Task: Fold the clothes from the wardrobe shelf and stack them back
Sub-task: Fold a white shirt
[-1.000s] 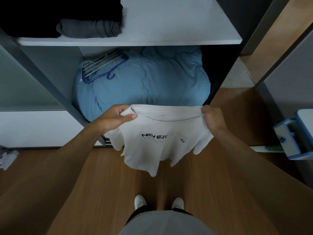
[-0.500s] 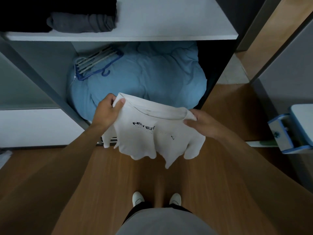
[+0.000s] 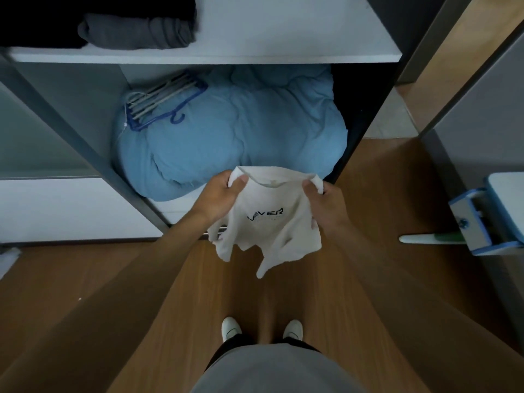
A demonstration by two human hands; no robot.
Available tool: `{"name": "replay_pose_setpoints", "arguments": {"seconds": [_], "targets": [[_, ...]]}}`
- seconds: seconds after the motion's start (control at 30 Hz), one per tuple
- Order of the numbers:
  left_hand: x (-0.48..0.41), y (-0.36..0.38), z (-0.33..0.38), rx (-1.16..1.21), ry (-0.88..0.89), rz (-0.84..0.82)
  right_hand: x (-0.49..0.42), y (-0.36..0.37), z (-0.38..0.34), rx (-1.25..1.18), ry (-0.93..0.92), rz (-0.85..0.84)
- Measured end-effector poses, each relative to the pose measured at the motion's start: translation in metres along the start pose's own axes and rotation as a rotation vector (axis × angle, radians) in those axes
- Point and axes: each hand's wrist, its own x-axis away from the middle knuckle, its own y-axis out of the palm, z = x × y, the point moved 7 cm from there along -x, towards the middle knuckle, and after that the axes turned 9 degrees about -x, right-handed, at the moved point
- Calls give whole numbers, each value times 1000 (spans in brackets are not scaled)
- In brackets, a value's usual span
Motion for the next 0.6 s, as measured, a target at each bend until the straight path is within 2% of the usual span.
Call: {"name": "replay_pose_setpoints", "arguments": {"seconds": [0.2, 0.37, 0.5, 0.6], "targets": [[1, 17, -4, 121, -63, 34, 11, 20, 8, -32, 81, -111], [14, 33, 8, 187, -99, -68, 23, 41, 1, -5, 58, -217], [24, 41, 22, 273, -82, -118, 34, 53, -8, -92, 58, -237], [27, 42, 26, 328, -90, -115, 36, 54, -10, -59, 59, -208]]}}
